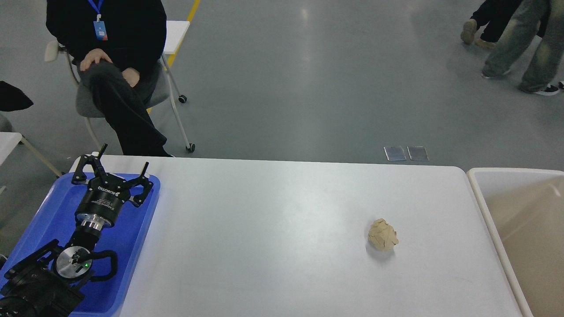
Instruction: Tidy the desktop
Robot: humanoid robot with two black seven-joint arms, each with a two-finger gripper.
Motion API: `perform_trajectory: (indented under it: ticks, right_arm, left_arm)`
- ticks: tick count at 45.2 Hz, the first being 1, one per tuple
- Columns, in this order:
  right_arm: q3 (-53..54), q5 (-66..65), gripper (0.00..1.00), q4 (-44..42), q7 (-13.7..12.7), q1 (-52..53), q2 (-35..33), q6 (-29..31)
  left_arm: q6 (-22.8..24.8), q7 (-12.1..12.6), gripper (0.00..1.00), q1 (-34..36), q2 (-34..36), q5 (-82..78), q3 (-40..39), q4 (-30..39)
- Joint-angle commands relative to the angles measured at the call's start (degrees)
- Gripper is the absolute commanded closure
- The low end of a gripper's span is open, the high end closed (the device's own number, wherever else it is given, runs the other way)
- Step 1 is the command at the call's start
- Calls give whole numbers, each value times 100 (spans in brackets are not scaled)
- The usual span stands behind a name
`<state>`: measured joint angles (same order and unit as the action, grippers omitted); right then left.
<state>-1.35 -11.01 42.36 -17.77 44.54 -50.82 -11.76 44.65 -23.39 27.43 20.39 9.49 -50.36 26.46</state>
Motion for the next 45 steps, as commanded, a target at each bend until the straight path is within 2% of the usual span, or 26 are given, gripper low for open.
perform_trajectory:
  ticks: [1,9,15,21,27,34,45]
  right_arm:
    - [-1049,-534,0,1660,-7,1064,-841,226]
    - [-3447,-481,0,2311,2,2970,-798,1446]
    - [-4715,-481,0,2417,19,4176,-368,2458]
    - [-5068,-481,0,2426,19,4721,-200,3065]
    - [-5366,-472,0,2417,19,5327,186,3179]
    - [-6359,-420,0,2452,37,6075,1152,3785]
    - [-6448,-305,0,3541,54,7402,1733,4550]
  left_arm:
    - [0,2,1,-1,0,0,0,0]
    - [0,2,1,8,-9,0,0,0]
    - [0,2,1,-1,-9,0,0,0]
    - [0,2,1,-1,-9,0,0,0]
    - [0,2,1,-1,-9,0,0,0]
    - [0,2,1,-1,-9,0,0,0]
    - [0,2,1,8,-9,0,0,0]
